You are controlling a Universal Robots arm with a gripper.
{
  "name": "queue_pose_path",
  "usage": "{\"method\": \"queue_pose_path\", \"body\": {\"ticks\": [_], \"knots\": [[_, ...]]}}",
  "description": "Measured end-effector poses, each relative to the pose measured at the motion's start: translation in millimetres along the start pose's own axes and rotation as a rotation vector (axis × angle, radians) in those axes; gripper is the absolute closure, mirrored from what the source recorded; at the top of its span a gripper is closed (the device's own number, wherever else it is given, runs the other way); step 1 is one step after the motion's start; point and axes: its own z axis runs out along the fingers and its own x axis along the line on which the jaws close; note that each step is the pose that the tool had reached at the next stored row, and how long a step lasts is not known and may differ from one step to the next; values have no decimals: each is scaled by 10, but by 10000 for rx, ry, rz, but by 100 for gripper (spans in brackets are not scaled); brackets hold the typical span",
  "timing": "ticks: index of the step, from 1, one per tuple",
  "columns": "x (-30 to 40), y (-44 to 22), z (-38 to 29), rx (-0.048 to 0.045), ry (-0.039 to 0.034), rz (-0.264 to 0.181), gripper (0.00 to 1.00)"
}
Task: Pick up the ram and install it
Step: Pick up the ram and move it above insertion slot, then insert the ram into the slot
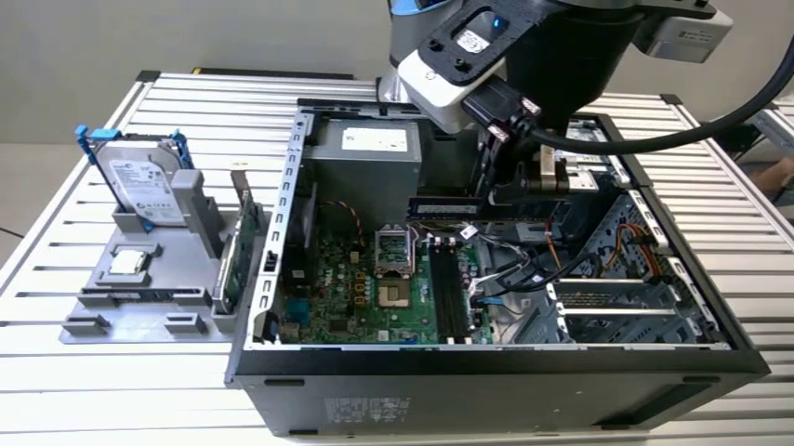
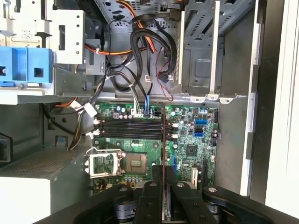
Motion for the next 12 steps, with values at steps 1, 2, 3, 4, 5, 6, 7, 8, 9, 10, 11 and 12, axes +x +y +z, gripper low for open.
{"method": "queue_pose_path", "body": {"ticks": [1, 2, 3, 4, 5, 6, 7, 8, 9, 10, 11, 12], "knots": [[0, 0, 0, 0, -9, 0, 100], [0, 0, 0, 0, -12, 0, 100], [0, 0, 0, 0, -26, 1, 100], [0, 0, 0, 0, -41, 1, 100], [0, 0, 0, 1, -42, 1, 100], [0, 0, 0, 0, -43, 1, 100], [0, 0, 0, 0, -43, 1, 100], [0, 0, 0, 0, -45, 1, 100], [0, 0, -1, 1, -48, 1, 100], [0, 0, 0, 1, -50, 1, 100], [0, 0, 0, 0, -50, 1, 100], [0, 0, 0, 0, -51, 1, 100]]}}
